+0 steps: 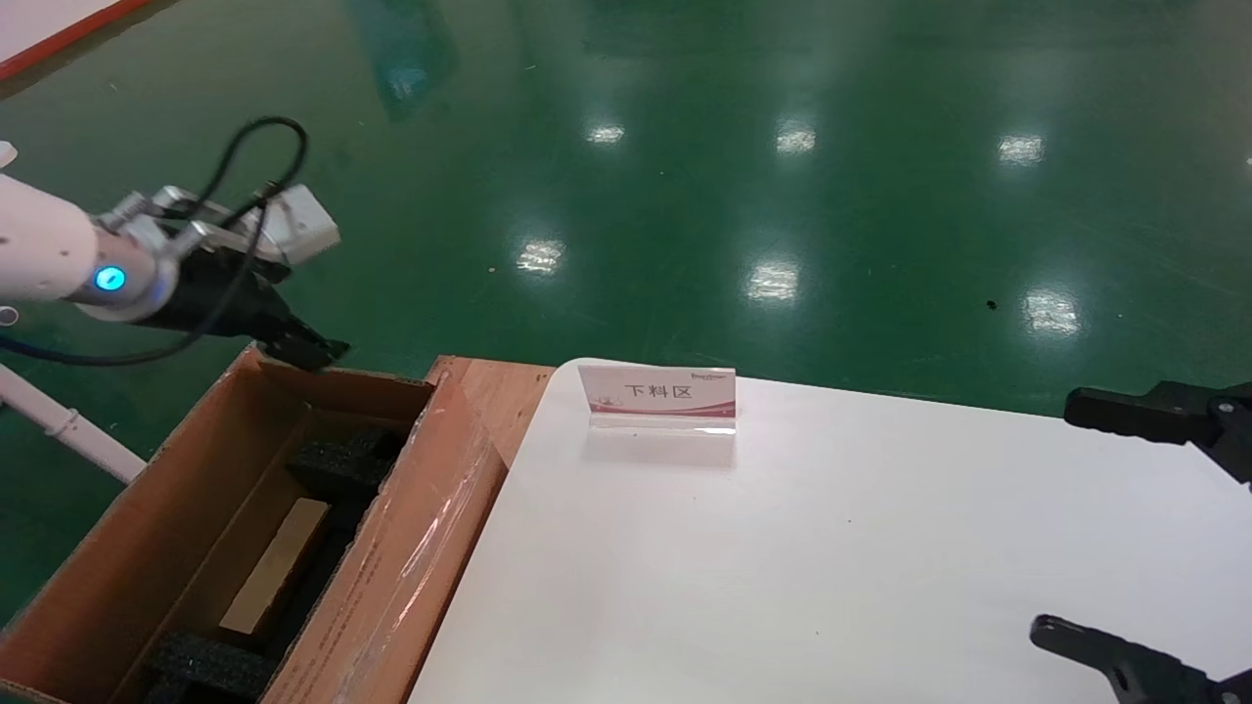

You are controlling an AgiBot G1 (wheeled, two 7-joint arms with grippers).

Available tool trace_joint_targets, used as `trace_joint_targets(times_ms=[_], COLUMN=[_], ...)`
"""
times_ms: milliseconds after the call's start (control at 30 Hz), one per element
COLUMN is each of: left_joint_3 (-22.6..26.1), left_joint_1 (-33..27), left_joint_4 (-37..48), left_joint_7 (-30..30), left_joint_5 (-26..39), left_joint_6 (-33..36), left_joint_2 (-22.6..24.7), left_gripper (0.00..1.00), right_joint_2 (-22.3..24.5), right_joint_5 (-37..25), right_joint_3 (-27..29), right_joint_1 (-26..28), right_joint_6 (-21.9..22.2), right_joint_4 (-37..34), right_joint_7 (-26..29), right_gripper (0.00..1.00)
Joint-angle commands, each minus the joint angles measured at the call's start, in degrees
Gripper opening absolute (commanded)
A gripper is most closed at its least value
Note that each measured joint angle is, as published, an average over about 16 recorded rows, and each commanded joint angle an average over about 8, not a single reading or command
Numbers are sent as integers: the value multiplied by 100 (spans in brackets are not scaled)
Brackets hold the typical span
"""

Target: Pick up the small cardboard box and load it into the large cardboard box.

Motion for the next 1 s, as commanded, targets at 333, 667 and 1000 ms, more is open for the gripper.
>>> trace_joint_targets(times_ms=[333,667,1000], left_joint_3=[-2041,-3966,-5886], left_joint_1=[1431,2788,4140], left_joint_4=[-20,-23,-27], left_joint_7=[1104,2147,3186], left_joint_5=[-924,-1810,-2692], left_joint_6=[719,1402,2082], left_joint_2=[122,241,360], left_gripper=[100,100,100], right_joint_2=[1,-2,-8], right_joint_5=[2,-2,-13], right_joint_3=[-4,6,22], right_joint_1=[2,-2,-6], right_joint_6=[0,-2,-8], right_joint_4=[-2,-1,3], right_joint_7=[-2,1,11], right_gripper=[100,100,100])
